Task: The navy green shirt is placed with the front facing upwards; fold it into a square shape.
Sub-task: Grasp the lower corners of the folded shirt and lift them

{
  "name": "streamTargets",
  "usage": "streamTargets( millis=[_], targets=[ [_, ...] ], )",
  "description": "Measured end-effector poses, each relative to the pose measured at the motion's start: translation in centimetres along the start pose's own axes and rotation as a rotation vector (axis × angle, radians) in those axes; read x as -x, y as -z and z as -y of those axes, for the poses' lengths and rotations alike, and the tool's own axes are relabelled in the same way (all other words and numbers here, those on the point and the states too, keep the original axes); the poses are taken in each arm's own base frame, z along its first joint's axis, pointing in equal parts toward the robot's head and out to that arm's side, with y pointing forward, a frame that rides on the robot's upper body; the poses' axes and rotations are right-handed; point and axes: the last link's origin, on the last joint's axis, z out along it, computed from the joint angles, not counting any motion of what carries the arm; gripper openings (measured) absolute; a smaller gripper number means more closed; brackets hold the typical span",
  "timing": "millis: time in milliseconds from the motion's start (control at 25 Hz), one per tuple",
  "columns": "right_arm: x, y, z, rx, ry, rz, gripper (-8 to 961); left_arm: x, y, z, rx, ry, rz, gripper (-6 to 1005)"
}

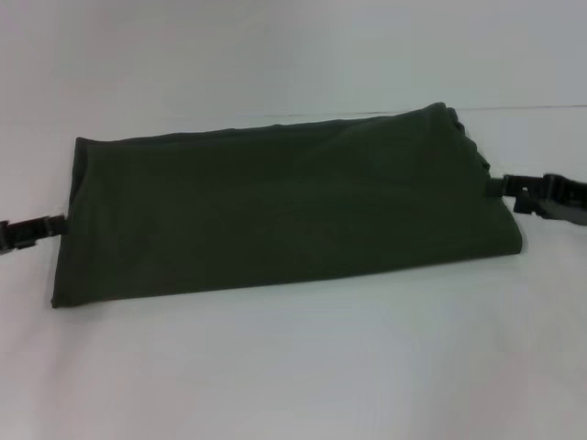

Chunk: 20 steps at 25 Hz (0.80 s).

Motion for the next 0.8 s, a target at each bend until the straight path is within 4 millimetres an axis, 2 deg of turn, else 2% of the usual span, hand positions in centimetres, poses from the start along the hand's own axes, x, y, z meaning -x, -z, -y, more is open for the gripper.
streamTargets(
  millis=[120, 240, 800],
  targets=[
    [-0.4, 0.2, 0.3, -0.006, -0.005, -0.009, 806, 0.3, 0.2, 0.4, -0.026, 0.007, 0.027, 649],
    [-0.6, 0.2, 0.3, -0.002, -0.009, -0.015, 807, 0.5, -0.2, 0.9, -0.080, 0.041, 0.091, 867],
    [-0.9, 0.0, 0.4, -0.013, -0.004, -0.023, 807, 1.0, -2.4, 0.1, -0.067, 0.017, 0.173, 909]
  ],
)
